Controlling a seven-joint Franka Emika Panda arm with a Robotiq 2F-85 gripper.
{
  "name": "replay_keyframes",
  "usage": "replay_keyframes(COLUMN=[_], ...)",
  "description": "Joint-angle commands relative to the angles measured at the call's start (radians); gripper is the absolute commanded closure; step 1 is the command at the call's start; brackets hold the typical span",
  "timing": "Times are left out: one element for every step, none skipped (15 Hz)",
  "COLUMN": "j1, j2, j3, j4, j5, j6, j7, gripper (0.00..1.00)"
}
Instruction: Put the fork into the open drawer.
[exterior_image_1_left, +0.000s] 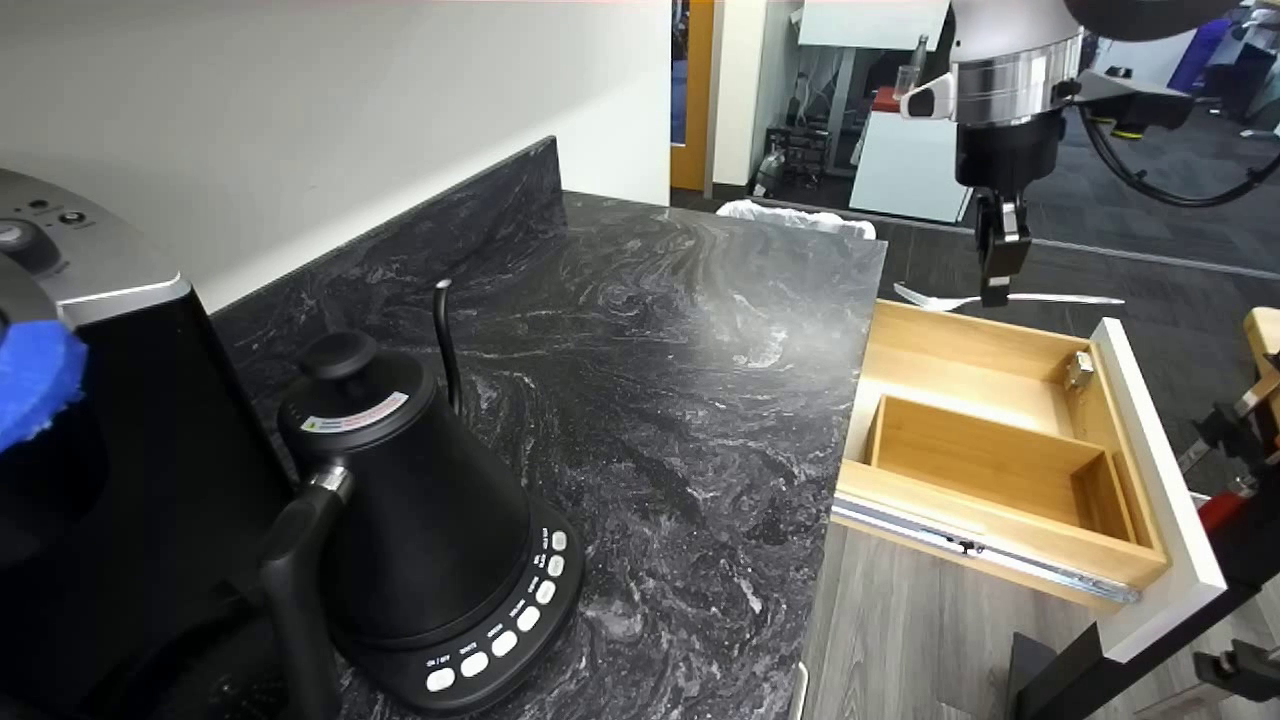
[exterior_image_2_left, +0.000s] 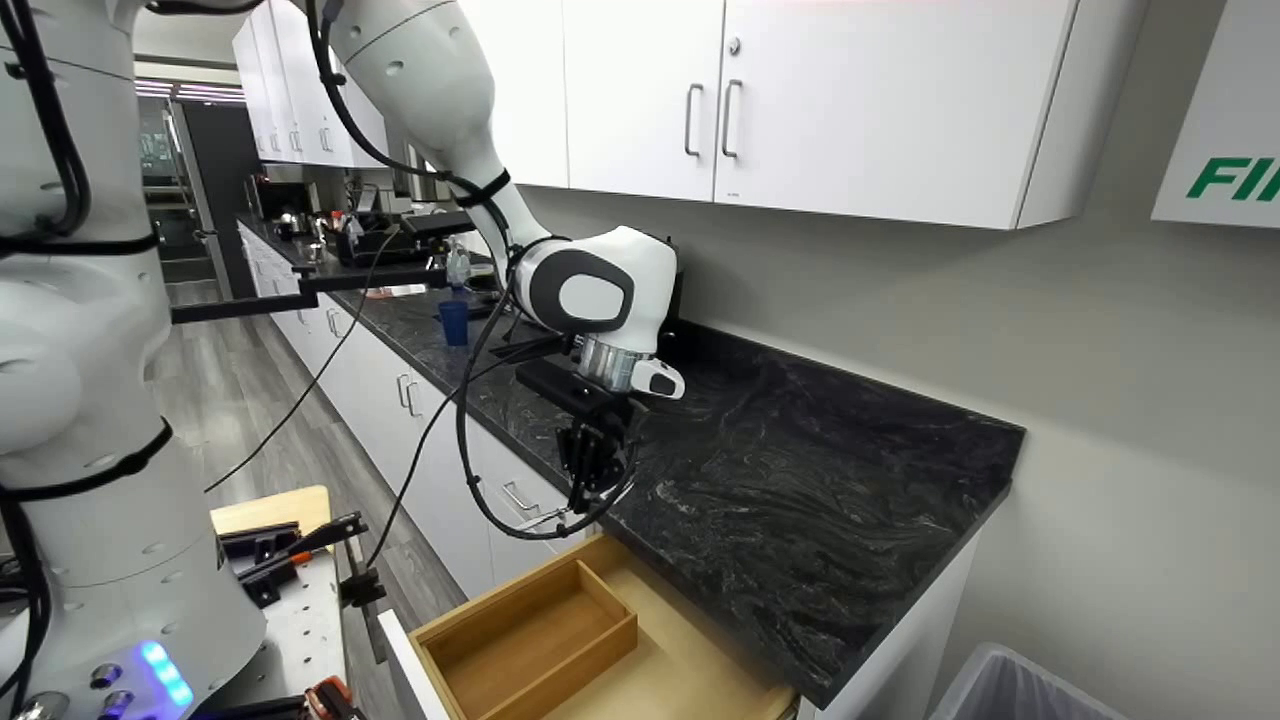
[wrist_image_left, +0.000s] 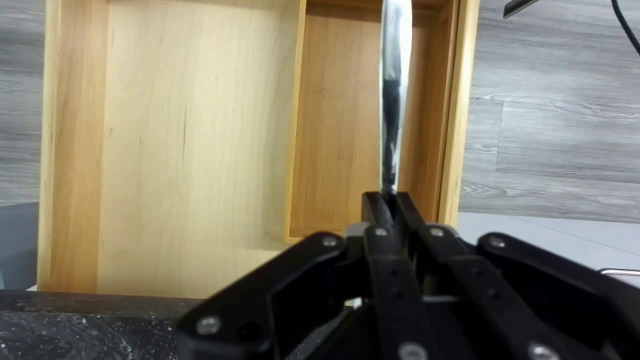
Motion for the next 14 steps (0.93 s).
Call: replay_keyframes(j1=[-0.008, -0.006, -0.004, -0.001, 0.002, 0.01, 0.019, 0.03, 0.039, 0.048, 0.053, 0.044, 0.053, 0.06], j2=[-0.074, -0.073, -0.069, -0.06, -0.049, -0.029, -0.005, 0.017, 0.036, 0.059, 0.08, 0.032, 0.051, 0.066], j3=[0.004, 0.003, 0.004, 0.005, 0.011, 0.019, 0.033, 0.052, 0.069, 0.09, 0.106, 0.085, 0.1, 0.108], j4=[-0.071, -0.071, -0.07, -0.061, -0.049, -0.027, 0.0, 0.026, 0.049, 0.081, 0.108, 0.055, 0.078, 0.095], j5=[0.023, 0.023, 0.02, 0.018, 0.025, 0.027, 0.044, 0.063, 0.076, 0.098, 0.114, 0.08, 0.091, 0.095], j6=[0.035, 0.031, 0.03, 0.025, 0.02, 0.019, 0.014, 0.02, 0.022, 0.015, 0.015, 0.002, 0.002, 0.002], j7=[-0.034, -0.029, -0.03, -0.019, -0.023, -0.015, -0.018, -0.033, -0.032, -0.038, -0.043, -0.016, -0.016, -0.016], gripper=[0.95, 0.68, 0.67, 0.61, 0.56, 0.49, 0.43, 0.35, 0.3, 0.24, 0.16, 0.36, 0.28, 0.22])
